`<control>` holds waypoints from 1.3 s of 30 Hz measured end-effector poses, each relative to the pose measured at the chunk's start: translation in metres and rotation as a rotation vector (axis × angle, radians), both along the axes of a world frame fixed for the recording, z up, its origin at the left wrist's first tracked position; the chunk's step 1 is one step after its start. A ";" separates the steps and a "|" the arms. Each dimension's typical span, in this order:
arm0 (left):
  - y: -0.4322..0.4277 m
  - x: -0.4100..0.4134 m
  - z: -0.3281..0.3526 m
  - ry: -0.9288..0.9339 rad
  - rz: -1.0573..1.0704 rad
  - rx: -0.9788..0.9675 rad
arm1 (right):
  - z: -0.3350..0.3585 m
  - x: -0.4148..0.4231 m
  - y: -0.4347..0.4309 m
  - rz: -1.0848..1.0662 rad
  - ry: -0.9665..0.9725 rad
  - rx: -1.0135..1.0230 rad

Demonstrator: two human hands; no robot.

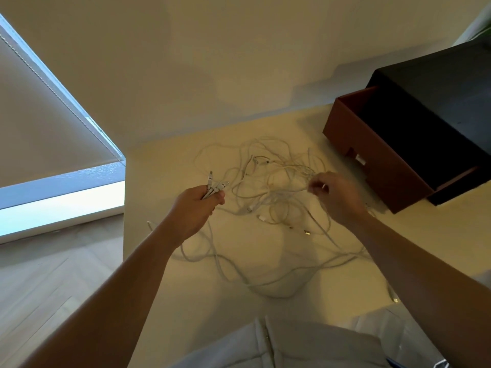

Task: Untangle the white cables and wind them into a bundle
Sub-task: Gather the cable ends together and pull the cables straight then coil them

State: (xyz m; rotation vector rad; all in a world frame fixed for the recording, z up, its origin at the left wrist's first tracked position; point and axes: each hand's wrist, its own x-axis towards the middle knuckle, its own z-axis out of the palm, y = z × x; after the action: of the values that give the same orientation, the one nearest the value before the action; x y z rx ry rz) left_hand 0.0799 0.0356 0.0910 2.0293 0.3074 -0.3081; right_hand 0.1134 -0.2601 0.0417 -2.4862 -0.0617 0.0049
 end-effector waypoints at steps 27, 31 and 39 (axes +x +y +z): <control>-0.003 0.005 0.005 0.024 -0.029 0.033 | 0.009 0.039 -0.027 -0.228 0.357 -0.465; 0.003 0.005 0.004 0.035 -0.026 0.041 | -0.001 0.043 -0.026 -0.269 0.329 -0.241; 0.008 0.003 0.001 0.033 -0.008 0.004 | -0.007 0.033 -0.017 -0.276 0.226 0.009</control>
State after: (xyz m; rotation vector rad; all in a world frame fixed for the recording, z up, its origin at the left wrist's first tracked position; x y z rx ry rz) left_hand 0.0831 0.0438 0.0916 2.0310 0.3208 -0.3457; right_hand 0.1464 -0.2768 0.0343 -2.4483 0.3752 0.1676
